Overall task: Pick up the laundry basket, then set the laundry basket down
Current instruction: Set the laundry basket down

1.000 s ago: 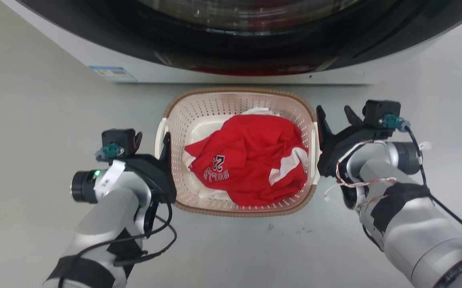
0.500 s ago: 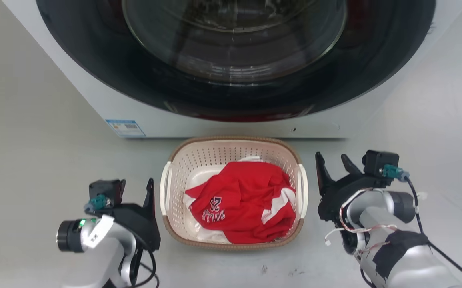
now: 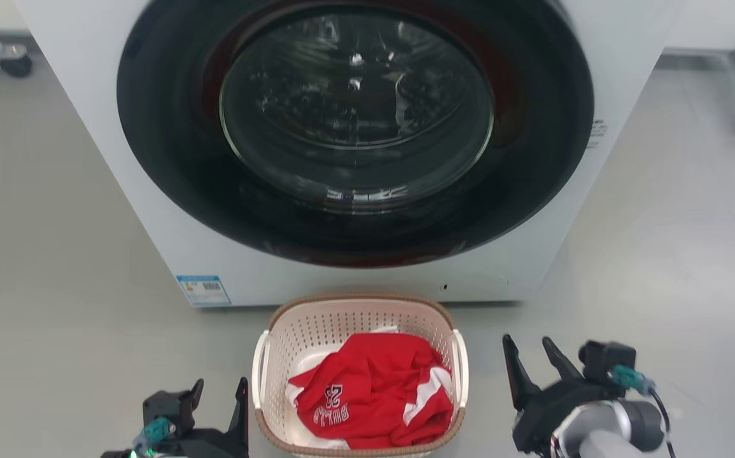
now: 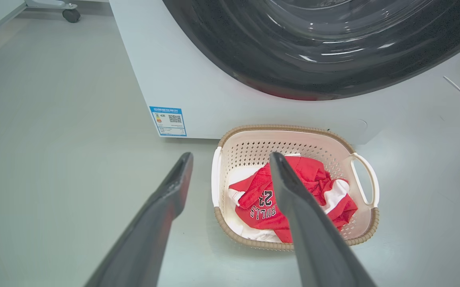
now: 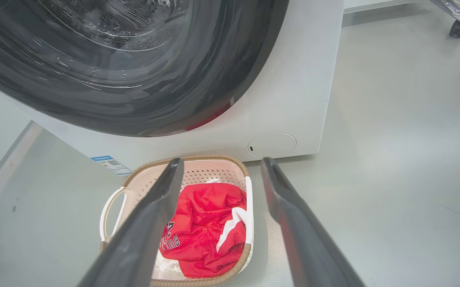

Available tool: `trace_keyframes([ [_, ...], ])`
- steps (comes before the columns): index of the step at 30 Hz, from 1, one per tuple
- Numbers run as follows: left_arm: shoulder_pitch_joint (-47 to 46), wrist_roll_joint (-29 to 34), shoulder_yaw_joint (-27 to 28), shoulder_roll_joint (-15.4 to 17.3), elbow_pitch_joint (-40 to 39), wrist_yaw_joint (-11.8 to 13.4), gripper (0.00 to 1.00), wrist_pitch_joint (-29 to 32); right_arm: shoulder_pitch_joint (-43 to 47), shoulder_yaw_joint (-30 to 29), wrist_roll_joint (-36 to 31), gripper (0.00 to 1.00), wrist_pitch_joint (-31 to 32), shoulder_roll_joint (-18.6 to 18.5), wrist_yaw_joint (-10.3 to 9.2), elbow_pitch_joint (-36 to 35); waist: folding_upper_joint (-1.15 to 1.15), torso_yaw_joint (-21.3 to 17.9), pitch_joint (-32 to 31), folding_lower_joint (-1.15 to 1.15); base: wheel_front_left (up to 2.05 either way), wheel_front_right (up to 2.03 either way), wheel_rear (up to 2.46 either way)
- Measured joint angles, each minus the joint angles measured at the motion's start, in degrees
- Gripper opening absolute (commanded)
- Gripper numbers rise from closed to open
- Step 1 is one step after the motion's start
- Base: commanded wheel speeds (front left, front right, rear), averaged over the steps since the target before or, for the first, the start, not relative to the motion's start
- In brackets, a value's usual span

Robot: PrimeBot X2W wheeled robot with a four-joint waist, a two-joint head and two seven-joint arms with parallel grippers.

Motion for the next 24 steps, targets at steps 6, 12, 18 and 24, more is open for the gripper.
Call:
trace_keyframes([
  [6, 7.01, 3.53, 5.53, 1.01, -7.34, 0.03, 1.0, 0.0, 8.33, -4.57, -4.38, 1.0, 0.0, -1.4, -0.09, -8.06, 0.0, -0.75, -4.39, 0.0, 0.0, 0.0, 0.0],
  [12, 13.18, 7.92, 11.69, 1.07, -12.27, 0.03, 1.0, 0.0, 14.11, -9.84, -9.2, 1.0, 0.0, -1.3, -0.1, -13.49, 0.0, -1.34, -6.97, 0.01, 0.0, 0.0, 0.0],
  [18, 17.29, 12.7, 16.11, -0.36, -18.24, 0.03, 1.0, 0.0, 18.81, -14.13, -14.16, 1.0, -0.01, -0.52, -0.1, -19.23, 0.0, -2.02, -8.24, 0.01, 0.0, 0.0, 0.0],
  [24, 20.36, 16.68, 19.01, -1.72, -23.5, 0.03, 1.0, 0.0, 22.94, -17.84, -19.01, 1.0, -0.01, 0.64, -0.1, -24.57, 0.01, -2.36, -8.58, 0.01, 0.0, 0.0, 0.0],
])
